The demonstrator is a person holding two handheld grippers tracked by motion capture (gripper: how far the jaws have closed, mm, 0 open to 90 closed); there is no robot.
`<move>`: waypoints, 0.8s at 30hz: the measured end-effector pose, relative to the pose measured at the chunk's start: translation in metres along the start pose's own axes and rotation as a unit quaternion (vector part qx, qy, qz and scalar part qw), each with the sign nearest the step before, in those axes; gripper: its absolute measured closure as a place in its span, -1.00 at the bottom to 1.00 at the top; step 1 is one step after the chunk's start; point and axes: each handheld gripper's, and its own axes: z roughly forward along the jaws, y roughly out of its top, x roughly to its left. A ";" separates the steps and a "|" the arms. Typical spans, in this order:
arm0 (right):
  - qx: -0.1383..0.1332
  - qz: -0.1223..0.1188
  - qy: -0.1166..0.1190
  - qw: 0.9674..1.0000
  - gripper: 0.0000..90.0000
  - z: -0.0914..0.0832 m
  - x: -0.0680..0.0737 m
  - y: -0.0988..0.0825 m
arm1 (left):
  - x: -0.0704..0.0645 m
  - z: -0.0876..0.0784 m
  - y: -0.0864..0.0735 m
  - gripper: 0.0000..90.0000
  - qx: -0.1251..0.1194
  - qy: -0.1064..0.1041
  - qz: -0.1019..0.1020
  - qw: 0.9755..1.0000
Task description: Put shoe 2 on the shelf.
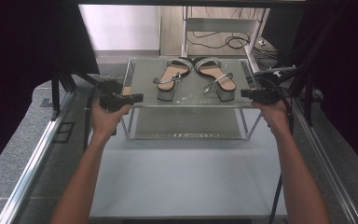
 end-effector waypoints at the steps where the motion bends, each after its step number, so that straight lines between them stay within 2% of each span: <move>1: 0.000 0.000 0.000 1.000 0.99 0.000 0.000 0.000 | 0.000 0.000 0.000 1.00 0.000 0.000 0.000 1.000; 2: 0.001 -0.001 -0.004 1.000 0.99 0.005 0.002 0.000 | 0.000 0.008 0.009 1.00 0.000 0.008 0.000 1.000; 3: 0.001 -0.001 -0.004 1.000 0.99 0.005 0.002 0.000 | 0.000 0.008 0.009 1.00 0.000 0.008 0.000 1.000; 5: -0.001 -0.004 -0.009 1.000 0.99 0.012 0.006 -0.001 | 0.003 0.021 0.019 1.00 0.011 0.028 -0.006 1.000; 6: -0.001 -0.004 -0.009 1.000 0.99 0.012 0.006 -0.001 | 0.003 0.021 0.019 1.00 0.011 0.028 -0.006 1.000; 8: -0.004 -0.002 -0.012 1.000 0.99 0.016 0.008 -0.002 | 0.007 0.031 0.023 1.00 0.020 0.039 -0.012 0.999; 9: -0.003 0.001 -0.014 1.000 0.99 0.020 0.010 -0.002 | 0.008 0.040 0.022 1.00 0.025 0.039 -0.020 0.999; 11: -0.003 0.002 -0.019 1.000 0.99 0.021 0.012 -0.001 | 0.008 0.047 0.021 1.00 0.031 0.040 -0.022 0.998; 12: -0.003 -0.001 -0.028 1.000 0.99 0.022 0.013 -0.001 | 0.008 0.058 0.019 1.00 0.034 0.034 -0.033 0.998; 13: -0.003 -0.001 -0.028 1.000 0.99 0.022 0.013 -0.001 | 0.008 0.058 0.019 1.00 0.034 0.034 -0.033 0.998; 14: -0.002 0.000 -0.027 1.000 0.99 0.022 0.013 -0.001 | 0.007 0.062 0.019 1.00 0.031 0.022 -0.039 0.998; 16: 0.000 -0.003 -0.027 1.000 0.99 0.022 0.013 0.000 | 0.002 0.070 0.020 1.00 0.039 0.013 -0.032 0.999; 19: 0.006 -0.014 -0.033 0.999 0.99 0.024 0.014 -0.001 | -0.005 0.074 0.022 1.00 0.042 0.023 -0.020 0.999; 20: 0.006 -0.018 -0.033 0.999 0.99 0.024 0.014 -0.001 | -0.005 0.075 0.023 1.00 0.042 0.017 -0.022 0.999; 23: 0.006 -0.017 -0.009 1.000 0.99 0.025 0.018 -0.001 | -0.009 0.077 0.023 1.00 0.045 -0.001 -0.019 0.999; 24: 0.006 -0.028 0.004 1.000 0.99 0.027 0.026 -0.001 | -0.012 0.078 0.023 1.00 0.046 -0.003 -0.017 0.999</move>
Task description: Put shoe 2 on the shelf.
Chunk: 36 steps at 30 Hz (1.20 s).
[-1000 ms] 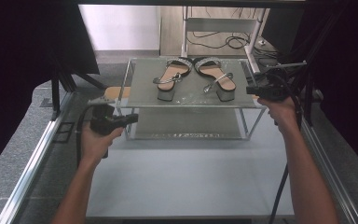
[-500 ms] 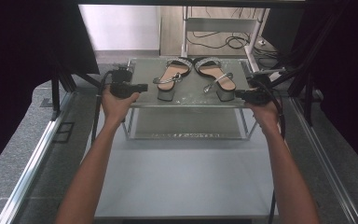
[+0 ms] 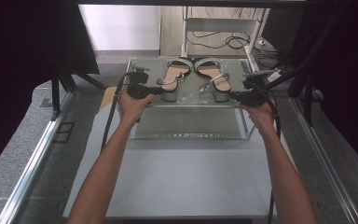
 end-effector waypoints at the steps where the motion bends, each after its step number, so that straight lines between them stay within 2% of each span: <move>1: 0.000 0.000 0.000 1.000 0.99 0.000 0.000 0.000 | -0.003 0.001 0.000 1.00 0.002 -0.002 0.005 1.000; 3: 0.000 -0.016 0.013 1.000 0.99 0.002 0.009 0.001 | -0.009 0.004 0.000 1.00 0.001 -0.009 0.004 1.000; 4: 0.002 -0.025 0.023 0.999 0.99 0.006 0.018 0.003 | -0.013 0.007 0.000 1.00 0.005 -0.015 0.006 1.000; 10: 0.006 -0.039 0.036 0.999 0.99 0.014 0.035 0.008 | -0.030 0.019 0.000 1.00 0.004 -0.036 0.005 0.999; 15: 0.006 -0.041 0.037 0.998 0.99 0.019 0.042 0.010 | -0.038 0.024 0.003 1.00 0.011 -0.032 0.014 0.999; 21: 0.003 -0.045 0.030 0.999 0.99 0.020 0.045 0.010 | -0.035 0.023 0.002 0.99 0.013 -0.038 0.014 0.999; 25: -0.006 -0.048 0.037 0.998 0.95 0.012 0.043 0.006 | -0.030 0.014 -0.002 0.89 0.005 -0.022 0.024 0.999; 28: -0.021 -0.042 0.043 0.998 0.94 0.000 0.038 0.001 | -0.025 0.000 -0.008 0.84 -0.003 -0.020 0.028 0.999; 30: -0.031 -0.041 0.050 0.997 0.92 -0.009 0.037 -0.004 | -0.023 -0.010 -0.015 0.82 -0.010 -0.024 0.031 0.999; 34: -0.049 -0.055 0.064 0.995 0.88 -0.026 0.039 -0.021 | -0.021 -0.030 -0.032 0.77 -0.016 -0.039 0.044 0.998; 36: -0.058 -0.059 0.071 0.994 0.86 -0.032 0.041 -0.032 | -0.021 -0.040 -0.043 0.75 -0.034 -0.048 0.046 0.997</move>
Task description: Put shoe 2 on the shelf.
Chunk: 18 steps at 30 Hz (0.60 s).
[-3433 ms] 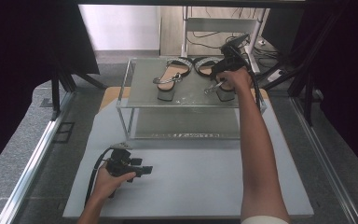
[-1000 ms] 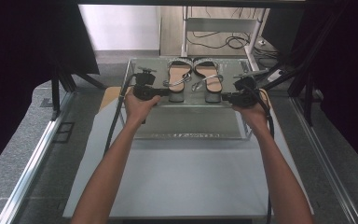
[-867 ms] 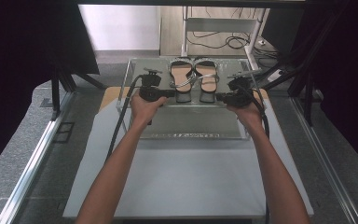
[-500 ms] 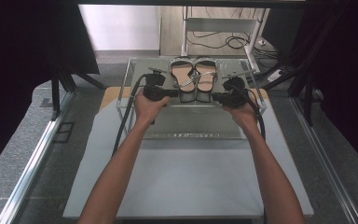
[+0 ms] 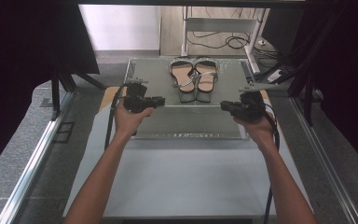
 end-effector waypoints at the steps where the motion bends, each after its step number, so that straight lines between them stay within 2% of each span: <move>1: -0.002 -0.001 0.004 1.000 0.84 -0.003 0.002 -0.006 | -0.002 -0.007 -0.005 0.70 -0.011 -0.002 0.003 1.000; 2: -0.003 -0.001 0.007 1.000 0.83 -0.006 0.004 -0.012 | -0.004 -0.012 -0.008 0.73 -0.006 -0.005 0.004 1.000; 4: -0.011 -0.004 0.011 1.000 0.79 -0.011 0.007 -0.024 | -0.008 -0.021 -0.017 0.71 -0.012 -0.001 0.020 1.000; 5: -0.017 -0.006 0.014 1.000 0.76 -0.016 0.009 -0.035 | -0.010 -0.025 -0.021 0.70 -0.015 -0.003 0.024 1.000; 7: -0.019 -0.005 0.018 1.000 0.75 -0.017 0.010 -0.039 | -0.012 -0.031 -0.030 0.69 -0.019 -0.010 0.029 0.999; 9: -0.023 -0.008 0.023 0.999 0.71 -0.022 0.013 -0.052 | -0.016 -0.037 -0.042 0.67 -0.019 -0.014 0.038 0.999; 12: -0.028 -0.004 0.033 0.999 0.64 -0.028 0.015 -0.072 | -0.018 -0.042 -0.060 0.63 -0.012 -0.025 0.041 0.999; 16: -0.024 -0.002 0.034 0.999 0.53 -0.035 0.018 -0.103 | -0.017 -0.043 -0.088 0.56 0.005 -0.037 0.035 0.999; 18: -0.023 -0.002 0.029 0.999 0.48 -0.037 0.019 -0.113 | -0.018 -0.043 -0.101 0.53 0.012 -0.034 0.031 0.999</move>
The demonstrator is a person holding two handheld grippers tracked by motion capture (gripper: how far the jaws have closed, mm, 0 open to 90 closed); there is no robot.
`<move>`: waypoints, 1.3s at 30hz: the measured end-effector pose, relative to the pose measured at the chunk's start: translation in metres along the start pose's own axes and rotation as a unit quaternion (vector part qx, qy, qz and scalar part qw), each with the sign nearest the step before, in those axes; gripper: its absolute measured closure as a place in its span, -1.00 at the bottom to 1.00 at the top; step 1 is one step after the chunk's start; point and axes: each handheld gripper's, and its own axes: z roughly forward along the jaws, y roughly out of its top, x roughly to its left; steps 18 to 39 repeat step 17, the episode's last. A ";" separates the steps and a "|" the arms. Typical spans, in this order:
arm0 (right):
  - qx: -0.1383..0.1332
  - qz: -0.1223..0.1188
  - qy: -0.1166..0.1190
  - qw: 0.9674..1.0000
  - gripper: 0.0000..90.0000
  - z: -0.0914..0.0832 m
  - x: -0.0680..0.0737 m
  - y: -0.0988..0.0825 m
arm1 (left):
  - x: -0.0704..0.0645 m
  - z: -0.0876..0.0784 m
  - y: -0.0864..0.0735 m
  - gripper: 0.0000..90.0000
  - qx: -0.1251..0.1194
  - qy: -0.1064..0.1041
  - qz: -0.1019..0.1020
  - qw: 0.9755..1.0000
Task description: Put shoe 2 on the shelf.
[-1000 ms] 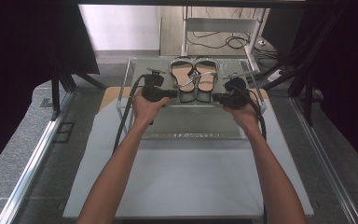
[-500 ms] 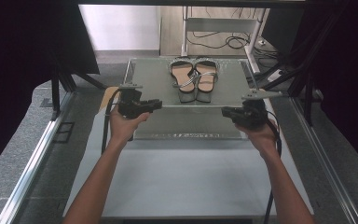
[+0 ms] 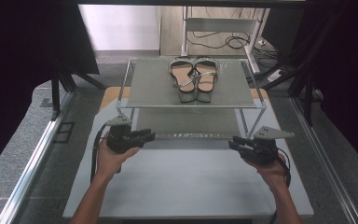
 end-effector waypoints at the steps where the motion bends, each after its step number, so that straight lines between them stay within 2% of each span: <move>1: 0.001 0.001 0.001 1.000 0.44 -0.001 0.001 -0.007 | 0.000 0.000 -0.004 0.50 0.003 0.001 0.001 1.000; 4: 0.005 -0.001 -0.001 1.000 0.35 -0.001 0.005 -0.019 | -0.003 0.002 -0.016 0.40 0.018 0.007 0.006 1.000; 7: 0.002 0.003 0.001 1.000 0.27 0.000 0.007 -0.026 | -0.004 0.003 -0.026 0.33 0.025 0.003 0.006 1.000; 12: 0.007 0.006 0.002 1.000 0.11 0.000 0.009 -0.026 | -0.003 0.006 -0.034 0.21 0.029 -0.001 0.004 1.000; 15: -0.005 0.025 0.004 1.000 -0.04 -0.001 0.009 -0.030 | -0.004 0.007 -0.038 0.00 0.040 0.005 0.012 0.999; 16: -0.003 0.026 -0.007 1.000 -0.10 -0.002 0.008 -0.034 | -0.004 0.008 -0.039 -0.12 0.040 0.006 0.011 0.999; 17: 0.000 0.026 -0.014 1.000 -0.13 -0.001 0.007 -0.036 | -0.004 0.008 -0.040 -0.15 0.042 0.008 0.011 0.999; 39: 0.000 0.026 -0.014 1.000 -0.13 -0.001 0.007 -0.036 | -0.004 0.008 -0.040 -0.15 0.042 0.008 0.011 0.999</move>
